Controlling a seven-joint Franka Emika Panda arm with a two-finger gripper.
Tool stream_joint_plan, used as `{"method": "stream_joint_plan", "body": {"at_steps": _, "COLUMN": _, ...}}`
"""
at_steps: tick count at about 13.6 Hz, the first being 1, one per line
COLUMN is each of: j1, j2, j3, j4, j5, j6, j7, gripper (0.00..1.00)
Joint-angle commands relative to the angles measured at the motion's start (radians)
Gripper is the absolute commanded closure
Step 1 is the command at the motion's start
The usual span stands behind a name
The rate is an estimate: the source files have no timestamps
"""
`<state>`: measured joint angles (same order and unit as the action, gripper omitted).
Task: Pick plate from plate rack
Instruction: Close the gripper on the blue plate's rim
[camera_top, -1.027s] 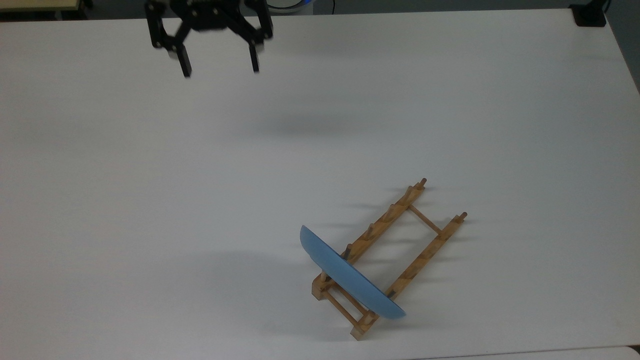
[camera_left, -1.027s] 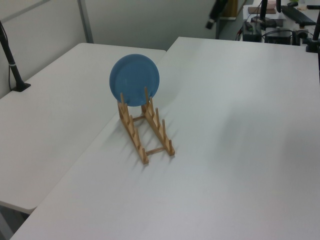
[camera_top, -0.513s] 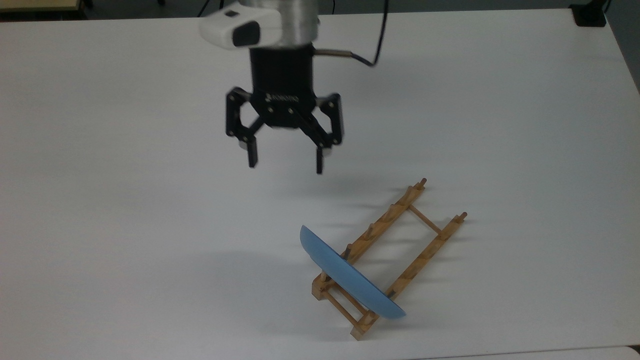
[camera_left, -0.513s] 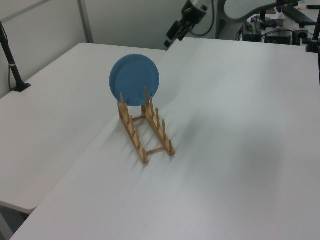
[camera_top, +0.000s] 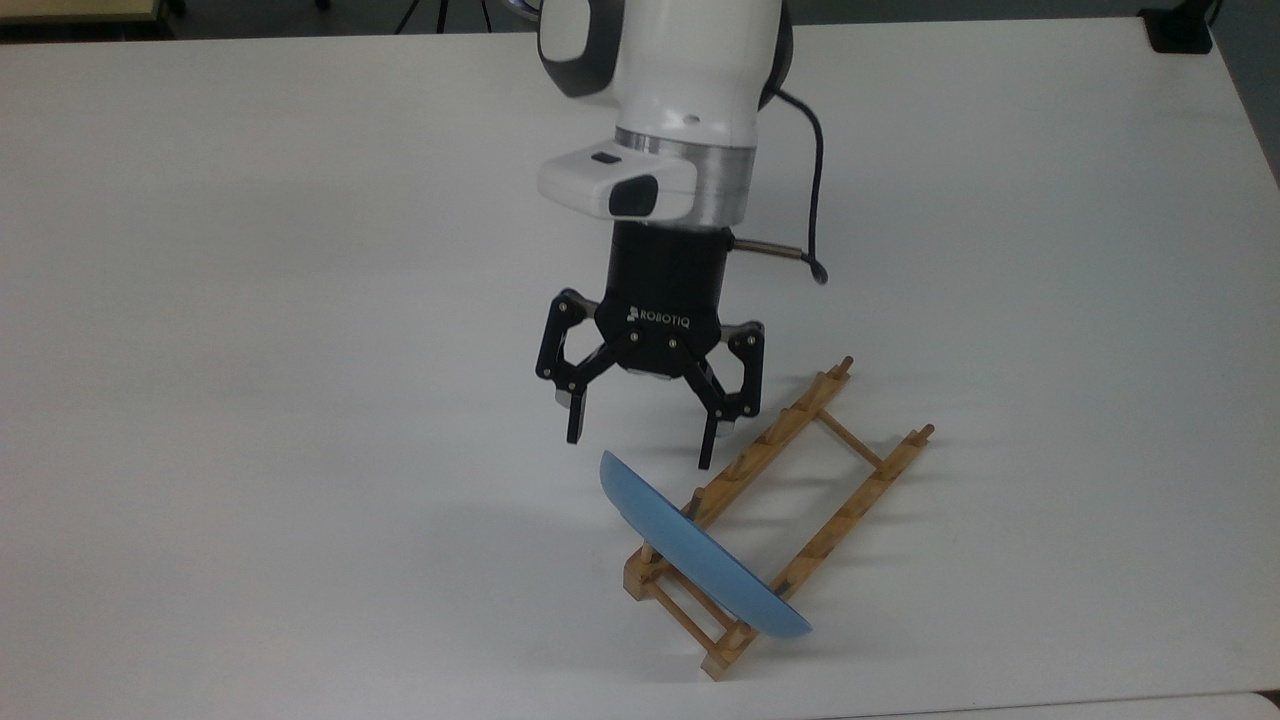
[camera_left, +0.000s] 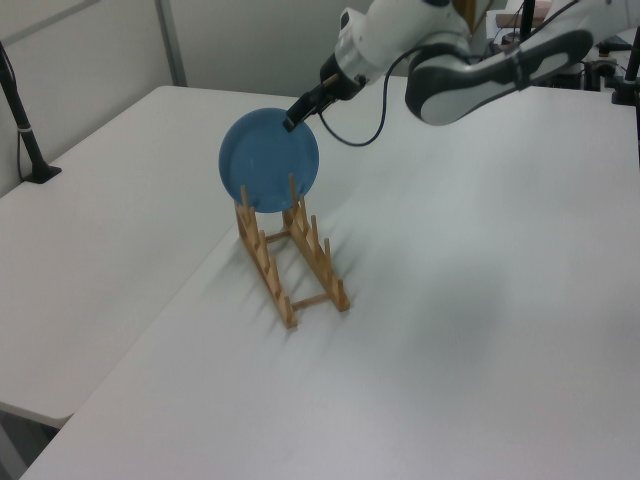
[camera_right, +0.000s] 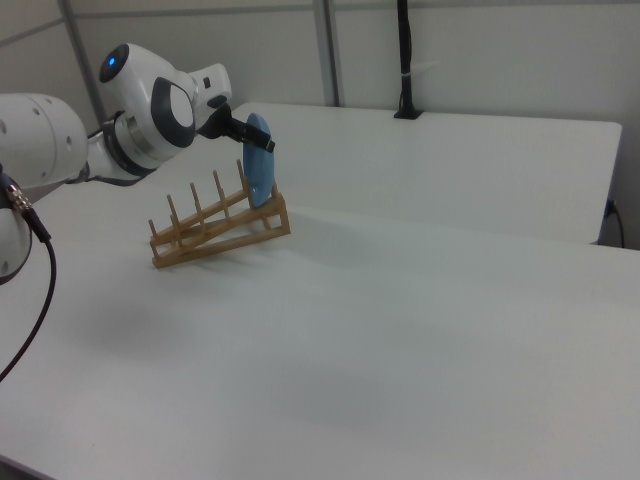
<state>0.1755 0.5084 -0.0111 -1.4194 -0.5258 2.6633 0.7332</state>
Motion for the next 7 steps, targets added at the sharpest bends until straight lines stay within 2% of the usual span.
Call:
{"method": "stream_joint_plan", "body": {"at_steps": 1, "j1": 0.013, "j2": 0.065, "j3": -0.018, "j4": 0.072, "j5": -0.097, "j6": 0.03, "j7": 0.094, "gripper": 0.05}}
{"method": "stream_joint_plan", "body": {"at_steps": 3, "j1": 0.013, "j2": 0.087, "j3": -0.02, "j4": 0.088, "j5": -0.098, "j6": 0.03, "j7": 0.094, "gripper": 0.16}}
{"method": "stream_joint_plan", "body": {"at_steps": 6, "j1": 0.013, "j2": 0.09, "j3": -0.018, "j4": 0.092, "j5": -0.129, "j6": 0.03, "j7": 0.094, "gripper": 0.7}}
{"method": "stream_joint_plan", "body": {"at_steps": 7, "j1": 0.015, "j2": 0.087, "j3": -0.018, "j4": 0.092, "j5": -0.135, "j6": 0.029, "j7": 0.094, "gripper": 0.82}}
